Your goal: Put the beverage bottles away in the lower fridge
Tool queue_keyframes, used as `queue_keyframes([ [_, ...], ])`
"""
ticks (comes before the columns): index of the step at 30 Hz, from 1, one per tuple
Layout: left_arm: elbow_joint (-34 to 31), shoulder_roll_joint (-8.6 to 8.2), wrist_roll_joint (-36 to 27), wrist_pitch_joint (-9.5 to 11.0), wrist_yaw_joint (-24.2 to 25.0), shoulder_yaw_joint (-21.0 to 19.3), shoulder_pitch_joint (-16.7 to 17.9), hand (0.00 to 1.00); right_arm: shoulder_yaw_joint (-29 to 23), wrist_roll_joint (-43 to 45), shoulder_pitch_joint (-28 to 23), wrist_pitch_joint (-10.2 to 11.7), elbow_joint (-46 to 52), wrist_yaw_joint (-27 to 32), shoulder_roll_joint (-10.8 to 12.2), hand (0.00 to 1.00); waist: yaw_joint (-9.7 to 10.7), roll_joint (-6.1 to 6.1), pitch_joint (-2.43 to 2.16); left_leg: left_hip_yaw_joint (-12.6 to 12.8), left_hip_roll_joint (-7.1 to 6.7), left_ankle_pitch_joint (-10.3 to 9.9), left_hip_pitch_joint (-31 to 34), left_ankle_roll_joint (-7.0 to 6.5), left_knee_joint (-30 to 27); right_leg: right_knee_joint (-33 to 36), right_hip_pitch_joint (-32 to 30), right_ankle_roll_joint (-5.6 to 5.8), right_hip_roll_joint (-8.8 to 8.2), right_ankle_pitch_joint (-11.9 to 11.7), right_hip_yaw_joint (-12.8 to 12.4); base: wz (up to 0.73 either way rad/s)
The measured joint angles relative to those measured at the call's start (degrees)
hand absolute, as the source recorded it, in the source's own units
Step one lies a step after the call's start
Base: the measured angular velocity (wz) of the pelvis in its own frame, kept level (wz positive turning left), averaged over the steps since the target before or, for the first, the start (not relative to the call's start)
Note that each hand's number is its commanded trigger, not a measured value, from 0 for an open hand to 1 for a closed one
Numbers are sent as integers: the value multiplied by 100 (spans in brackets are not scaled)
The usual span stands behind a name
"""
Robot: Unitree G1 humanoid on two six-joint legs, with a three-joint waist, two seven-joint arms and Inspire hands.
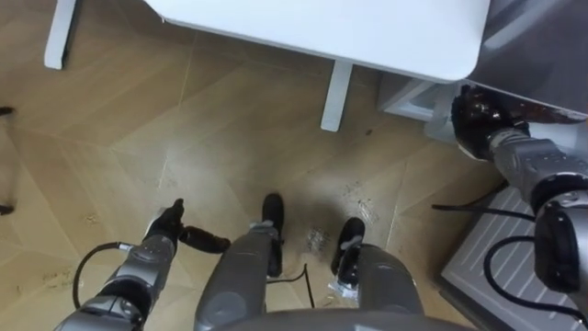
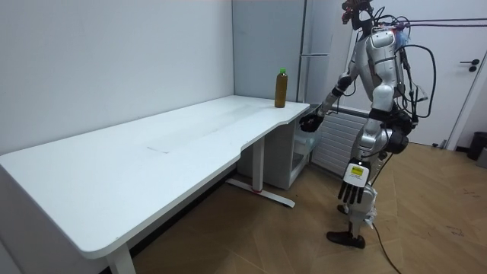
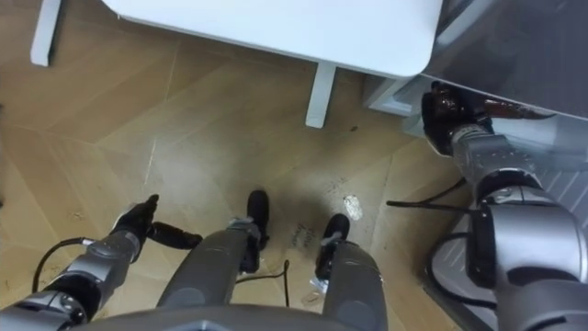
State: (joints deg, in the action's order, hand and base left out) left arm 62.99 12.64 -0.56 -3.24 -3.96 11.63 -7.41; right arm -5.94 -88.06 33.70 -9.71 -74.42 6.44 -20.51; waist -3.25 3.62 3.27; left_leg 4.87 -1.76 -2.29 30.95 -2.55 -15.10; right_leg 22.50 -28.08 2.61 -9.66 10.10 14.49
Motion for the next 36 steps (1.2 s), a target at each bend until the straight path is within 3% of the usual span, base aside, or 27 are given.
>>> queue_keyframes([
  [21,-21,136,2,-14,-83,57,74,0,9,-143,17,65,37,164,-154,0,-28,-18,-14,108,40,18,167,-41,-232,219,-107,-8,-23,32,49,2],
  [36,17,138,-2,-17,-5,39,103,0,14,-140,-22,87,-189,47,-154,0,-55,-132,-82,295,136,26,-158,-52,-193,101,190,-57,46,-20,2,-3],
])
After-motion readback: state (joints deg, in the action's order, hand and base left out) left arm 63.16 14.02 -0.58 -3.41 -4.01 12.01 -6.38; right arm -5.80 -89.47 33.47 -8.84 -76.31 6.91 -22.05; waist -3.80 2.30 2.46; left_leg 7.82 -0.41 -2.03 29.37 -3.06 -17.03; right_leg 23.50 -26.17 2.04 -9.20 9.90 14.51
